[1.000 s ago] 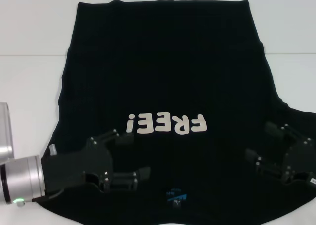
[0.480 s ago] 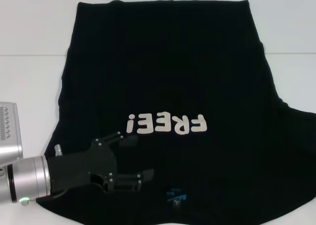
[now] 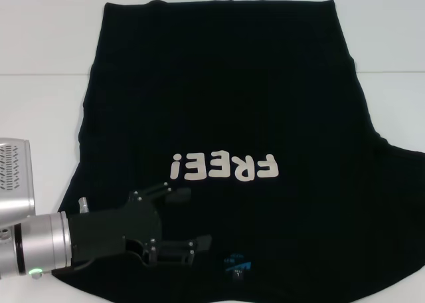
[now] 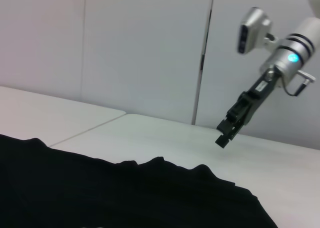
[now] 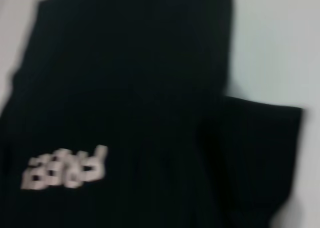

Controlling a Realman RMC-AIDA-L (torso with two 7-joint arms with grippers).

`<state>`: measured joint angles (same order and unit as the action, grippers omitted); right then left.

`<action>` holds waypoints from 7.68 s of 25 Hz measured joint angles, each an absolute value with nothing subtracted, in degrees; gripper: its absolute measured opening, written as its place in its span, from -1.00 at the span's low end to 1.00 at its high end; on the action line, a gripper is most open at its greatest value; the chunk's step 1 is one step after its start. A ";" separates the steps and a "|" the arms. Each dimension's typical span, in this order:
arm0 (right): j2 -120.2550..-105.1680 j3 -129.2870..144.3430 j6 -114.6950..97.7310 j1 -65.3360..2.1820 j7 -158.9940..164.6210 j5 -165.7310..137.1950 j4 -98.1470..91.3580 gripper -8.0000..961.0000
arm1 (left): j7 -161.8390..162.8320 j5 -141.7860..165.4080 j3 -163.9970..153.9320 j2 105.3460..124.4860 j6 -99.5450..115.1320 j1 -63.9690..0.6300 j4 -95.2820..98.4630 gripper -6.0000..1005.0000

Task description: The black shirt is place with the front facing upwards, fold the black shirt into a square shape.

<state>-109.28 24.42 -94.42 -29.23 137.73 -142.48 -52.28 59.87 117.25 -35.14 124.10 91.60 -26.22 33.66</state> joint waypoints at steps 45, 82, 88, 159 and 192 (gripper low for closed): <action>-109.48 29.00 -79.15 -39.59 140.69 -154.59 -37.00 0.77 | 59.85 117.22 -35.87 124.10 90.96 -26.18 33.75 0.89; -109.36 32.08 -77.63 -39.61 141.33 -155.03 -37.62 -0.86 | 59.85 116.80 -35.68 124.10 90.18 -26.37 33.81 0.89; -108.81 31.42 -77.99 -38.85 141.26 -154.66 -39.49 -0.93 | 59.85 116.80 -35.68 124.10 90.16 -26.37 33.75 0.89; -112.58 36.79 -86.95 -32.98 112.41 -120.55 -40.73 0.36 | 72.77 114.43 -33.77 123.91 90.16 -26.99 32.81 0.89; -119.90 37.00 -85.12 -19.98 45.61 -112.42 -20.35 0.97 | 139.75 147.01 -20.71 114.87 88.76 -29.75 48.52 0.89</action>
<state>-119.90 37.00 -85.12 -19.98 45.61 -112.42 -20.35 139.75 147.01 -20.71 114.87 88.76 -29.75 48.52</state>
